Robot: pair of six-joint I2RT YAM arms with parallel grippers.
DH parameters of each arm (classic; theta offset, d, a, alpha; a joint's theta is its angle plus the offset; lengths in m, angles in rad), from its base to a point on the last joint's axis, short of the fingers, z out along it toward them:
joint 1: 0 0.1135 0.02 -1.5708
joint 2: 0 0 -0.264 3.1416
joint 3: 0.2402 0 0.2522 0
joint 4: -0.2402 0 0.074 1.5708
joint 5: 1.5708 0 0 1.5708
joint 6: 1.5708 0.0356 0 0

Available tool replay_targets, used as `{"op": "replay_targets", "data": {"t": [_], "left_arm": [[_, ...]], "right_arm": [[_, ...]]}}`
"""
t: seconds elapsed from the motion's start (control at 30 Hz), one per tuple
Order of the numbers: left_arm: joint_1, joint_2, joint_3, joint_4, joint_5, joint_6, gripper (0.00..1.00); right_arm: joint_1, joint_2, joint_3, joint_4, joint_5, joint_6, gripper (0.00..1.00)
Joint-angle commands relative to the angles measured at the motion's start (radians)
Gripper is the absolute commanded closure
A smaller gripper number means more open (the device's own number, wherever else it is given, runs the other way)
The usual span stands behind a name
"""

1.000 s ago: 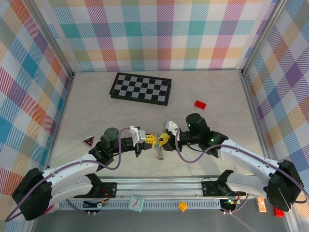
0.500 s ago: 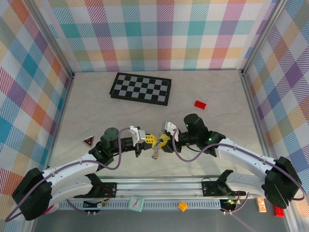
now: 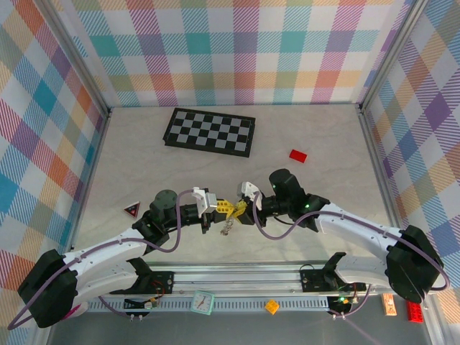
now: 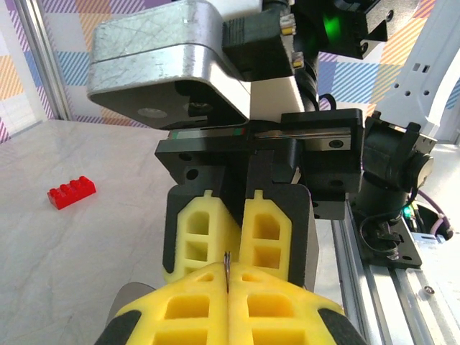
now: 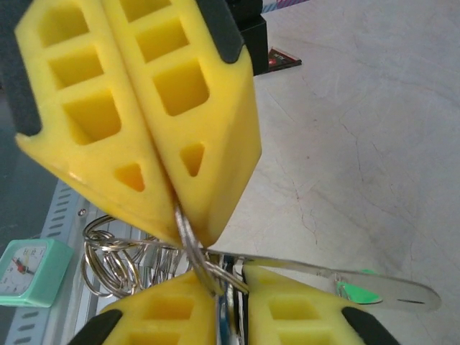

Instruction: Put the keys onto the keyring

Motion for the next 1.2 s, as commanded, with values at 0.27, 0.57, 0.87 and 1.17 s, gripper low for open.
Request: {"op": "replay_targets", "data": {"t": [0.27,0.57,0.87,1.17], "left_arm": [[-0.004,-0.039,0.014,-0.008,-0.035,0.036,1.00],[-0.004,-0.067,0.023,-0.121,-0.049,0.084,1.00],[-0.004,-0.054,0.035,-0.153,-0.057,0.081,0.84],[-0.005,-0.169,0.012,-0.139,-0.244,0.068,0.57]], "right_arm": [[0.007,-0.096,0.024,-0.124,0.029,-0.062,0.99],[0.007,-0.168,0.048,-0.193,0.117,-0.094,1.00],[0.007,-0.180,0.135,-0.296,0.137,-0.155,1.00],[0.008,-0.111,0.207,-0.364,0.181,-0.170,1.00]]}}
